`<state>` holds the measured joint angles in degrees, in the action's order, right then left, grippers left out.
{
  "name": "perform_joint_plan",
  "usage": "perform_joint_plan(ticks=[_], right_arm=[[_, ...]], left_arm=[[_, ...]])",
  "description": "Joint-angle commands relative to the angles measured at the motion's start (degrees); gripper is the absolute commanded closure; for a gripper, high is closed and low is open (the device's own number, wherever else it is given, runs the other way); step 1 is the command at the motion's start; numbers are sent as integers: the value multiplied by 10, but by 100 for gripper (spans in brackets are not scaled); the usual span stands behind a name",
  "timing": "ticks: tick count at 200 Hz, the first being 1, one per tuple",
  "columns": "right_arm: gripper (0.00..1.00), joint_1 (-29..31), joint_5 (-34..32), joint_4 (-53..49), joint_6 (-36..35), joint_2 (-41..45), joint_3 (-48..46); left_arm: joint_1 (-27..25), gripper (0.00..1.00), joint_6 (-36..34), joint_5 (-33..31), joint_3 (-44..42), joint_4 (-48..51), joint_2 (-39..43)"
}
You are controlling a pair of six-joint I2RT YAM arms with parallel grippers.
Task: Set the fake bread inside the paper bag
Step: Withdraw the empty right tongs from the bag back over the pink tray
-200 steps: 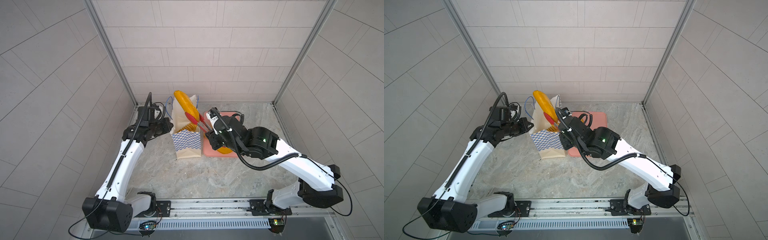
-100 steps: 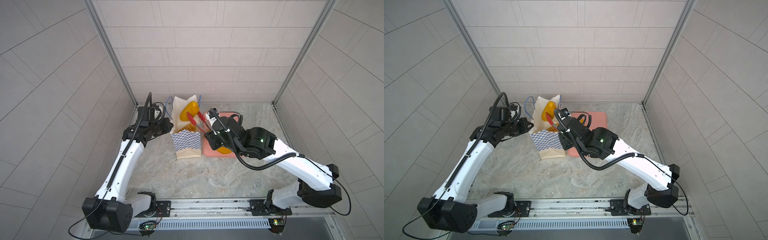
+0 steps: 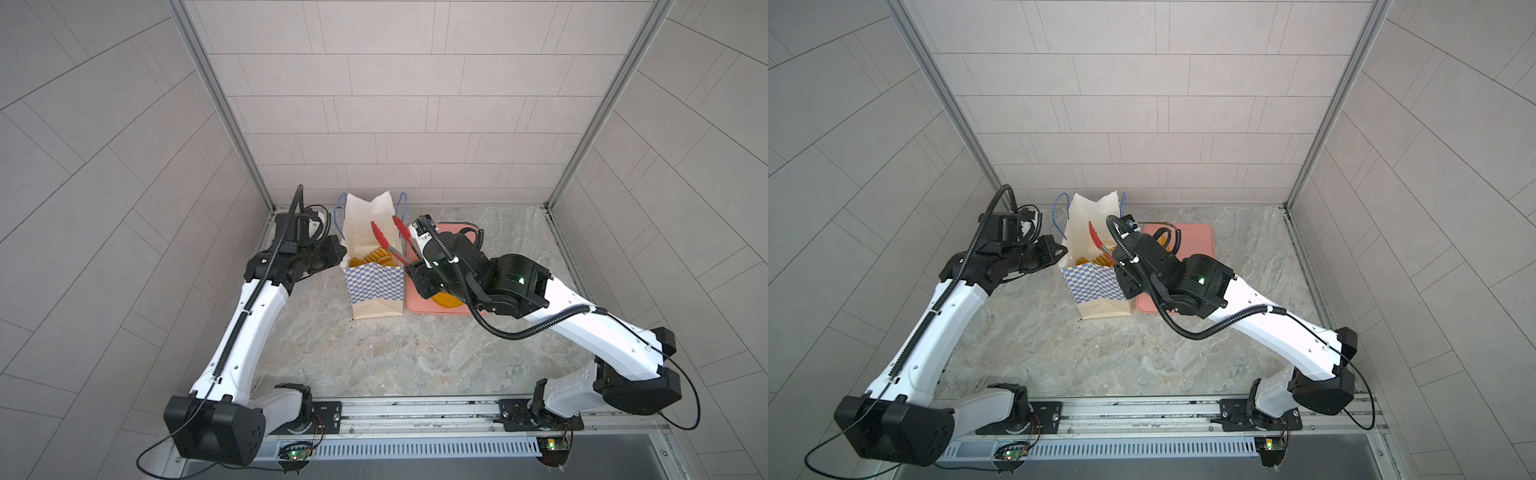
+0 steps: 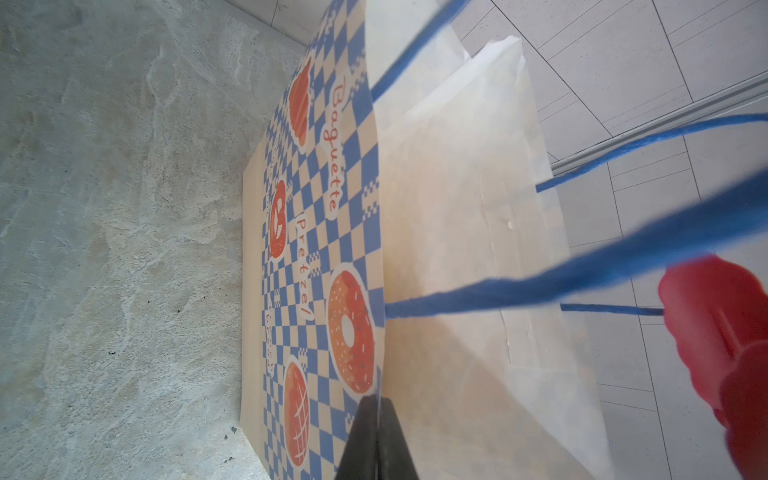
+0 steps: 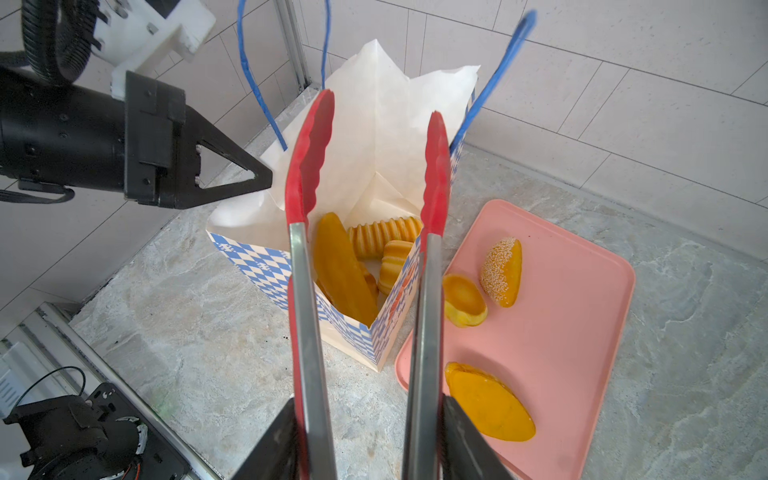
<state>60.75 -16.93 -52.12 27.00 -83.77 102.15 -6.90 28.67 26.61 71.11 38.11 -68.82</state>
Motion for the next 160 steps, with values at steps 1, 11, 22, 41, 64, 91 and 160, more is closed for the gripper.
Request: perform_joint_plan(ticks=[1,11,22,41,64,91,160], right_arm=[[50,2,-7,11,-4,13,24],[50,2,-7,11,-5,16,27],[51,2,-6,11,-8,21,29],[51,2,-10,10,-12,31,31],[51,2,-22,8,-19,45,33],[51,2,-47,-3,-30,61,37],[50,-38,-90,-29,-61,107,22]], left_arm=[[-2,100,-1,1,-2,-5,15],[-3,100,-1,0,-1,-5,15],[-3,100,-1,0,-1,-6,15],[-2,100,-1,1,-1,-5,14],[-3,100,-1,0,-1,-5,13],[-3,100,-1,0,-2,-5,15],[-3,100,-1,0,2,-2,15]])
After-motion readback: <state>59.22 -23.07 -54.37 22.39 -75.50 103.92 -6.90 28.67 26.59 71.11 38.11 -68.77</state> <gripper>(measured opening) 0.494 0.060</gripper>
